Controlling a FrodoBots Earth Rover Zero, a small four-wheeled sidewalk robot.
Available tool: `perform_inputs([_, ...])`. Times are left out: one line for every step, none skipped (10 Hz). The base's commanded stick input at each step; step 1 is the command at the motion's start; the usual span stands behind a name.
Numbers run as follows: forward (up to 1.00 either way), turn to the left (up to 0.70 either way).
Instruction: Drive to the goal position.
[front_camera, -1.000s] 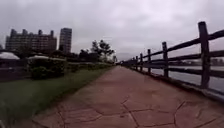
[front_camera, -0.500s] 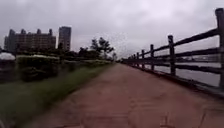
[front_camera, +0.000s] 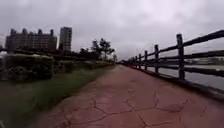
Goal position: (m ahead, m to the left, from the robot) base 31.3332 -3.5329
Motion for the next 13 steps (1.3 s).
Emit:
perform_inputs([1.00,0.00])
perform_inputs([1.00,0.00])
perform_inputs([1.00,0.00])
perform_inputs([1.00,0.00])
perform_inputs([1.00,0.00])
perform_inputs([1.00,0.00])
perform_inputs([1.00,0.00])
perform_inputs([1.00,0.00])
perform_inputs([1.00,0.00])
perform_inputs([1.00,0.00])
perform_inputs([1.00,0.00])
perform_inputs([1.00,0.00])
perform_inputs([1.00,0.00])
